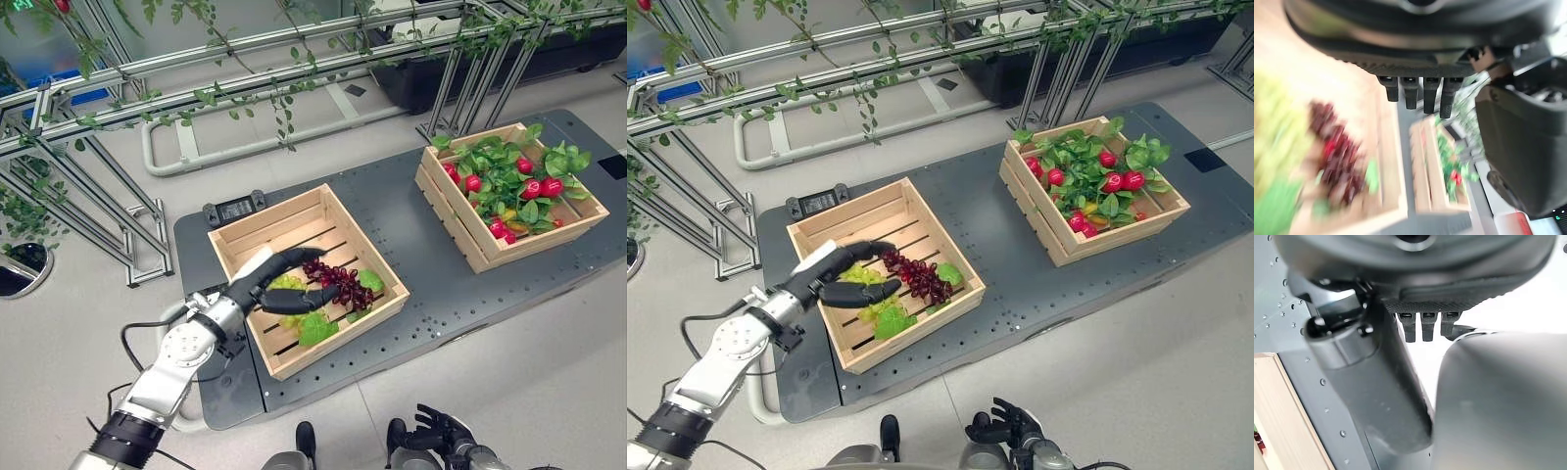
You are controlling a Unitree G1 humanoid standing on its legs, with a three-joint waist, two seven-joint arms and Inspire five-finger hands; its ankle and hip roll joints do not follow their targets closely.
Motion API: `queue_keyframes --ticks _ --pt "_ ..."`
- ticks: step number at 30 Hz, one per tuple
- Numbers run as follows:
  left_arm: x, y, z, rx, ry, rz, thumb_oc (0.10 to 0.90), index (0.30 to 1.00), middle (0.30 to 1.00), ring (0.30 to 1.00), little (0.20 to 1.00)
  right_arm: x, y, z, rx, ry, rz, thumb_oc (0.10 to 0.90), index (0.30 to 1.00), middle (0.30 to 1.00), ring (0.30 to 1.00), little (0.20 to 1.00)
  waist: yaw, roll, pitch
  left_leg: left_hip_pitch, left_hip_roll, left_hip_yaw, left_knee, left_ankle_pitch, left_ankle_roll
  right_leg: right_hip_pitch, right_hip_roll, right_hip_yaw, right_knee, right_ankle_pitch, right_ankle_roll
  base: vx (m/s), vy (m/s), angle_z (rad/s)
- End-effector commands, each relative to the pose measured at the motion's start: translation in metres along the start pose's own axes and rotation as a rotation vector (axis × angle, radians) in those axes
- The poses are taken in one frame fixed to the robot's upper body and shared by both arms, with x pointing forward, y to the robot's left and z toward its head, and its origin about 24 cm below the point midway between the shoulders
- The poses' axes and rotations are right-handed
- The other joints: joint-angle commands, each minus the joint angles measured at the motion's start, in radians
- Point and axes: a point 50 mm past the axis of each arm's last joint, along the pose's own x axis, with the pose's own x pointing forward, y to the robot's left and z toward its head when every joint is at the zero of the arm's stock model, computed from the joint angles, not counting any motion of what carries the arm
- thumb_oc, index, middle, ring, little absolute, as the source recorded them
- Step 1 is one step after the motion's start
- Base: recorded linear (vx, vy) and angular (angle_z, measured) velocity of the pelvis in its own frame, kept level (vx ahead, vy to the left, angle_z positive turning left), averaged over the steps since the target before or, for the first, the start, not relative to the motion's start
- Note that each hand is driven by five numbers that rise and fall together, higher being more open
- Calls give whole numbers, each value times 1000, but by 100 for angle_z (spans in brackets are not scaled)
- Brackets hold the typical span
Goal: Pick up the fruits from the basket on one side to the basket on the other side
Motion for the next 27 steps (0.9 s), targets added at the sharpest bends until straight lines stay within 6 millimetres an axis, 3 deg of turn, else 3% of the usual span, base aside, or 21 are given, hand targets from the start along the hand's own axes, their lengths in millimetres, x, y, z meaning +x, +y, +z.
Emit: queue_keyframes --ticks 1,7,10,13,16,22,27 --pt "13 30 60 211 -320 200 800 900 900 900 900 -6 0 -21 -3 13 -21 800 900 900 900 900 -1 -24 -66 -24 -35 0 127 -156 27 -94 0 76 101 1 16 84 -21 -2" --pt "14 57 51 531 -245 386 800 900 900 900 900 -10 3 -22 -56 -9 -14 800 900 900 900 900 -18 -36 -54 -37 -27 5 156 -163 30 -108 13 89 131 -16 14 61 -17 0" --pt "16 64 50 579 -222 418 800 900 900 900 900 -9 3 -19 -71 -23 -14 800 900 900 900 900 -21 -38 -44 -54 -25 8 173 -166 33 -124 17 92 150 -24 13 5 1 2" --pt "19 72 47 685 -201 440 800 900 900 900 900 -8 0 -7 -70 -65 -35 800 900 900 900 900 -27 -41 -18 -84 -20 9 196 -163 32 -146 26 99 171 -30 9 -41 7 4" --pt "25 93 46 838 -150 469 800 900 900 900 900 -7 -7 11 -95 -124 -85 800 900 900 900 900 -41 -43 23 -123 -16 12 221 -158 31 -177 36 111 187 -28 6 -76 28 -1" --pt "31 120 54 1058 -79 460 800 900 900 900 900 -7 -15 25 -101 -146 -80 800 900 900 900 900 -53 -47 85 -207 -16 10 306 -164 34 -238 40 119 236 -31 -2 -75 22 -5" --pt "34 130 61 1190 -51 424 800 900 900 900 900 -8 -20 40 -181 -220 -114 800 900 900 900 900 -54 -51 121 -255 -15 10 367 -177 35 -263 39 118 252 -29 -6 -35 7 -2"
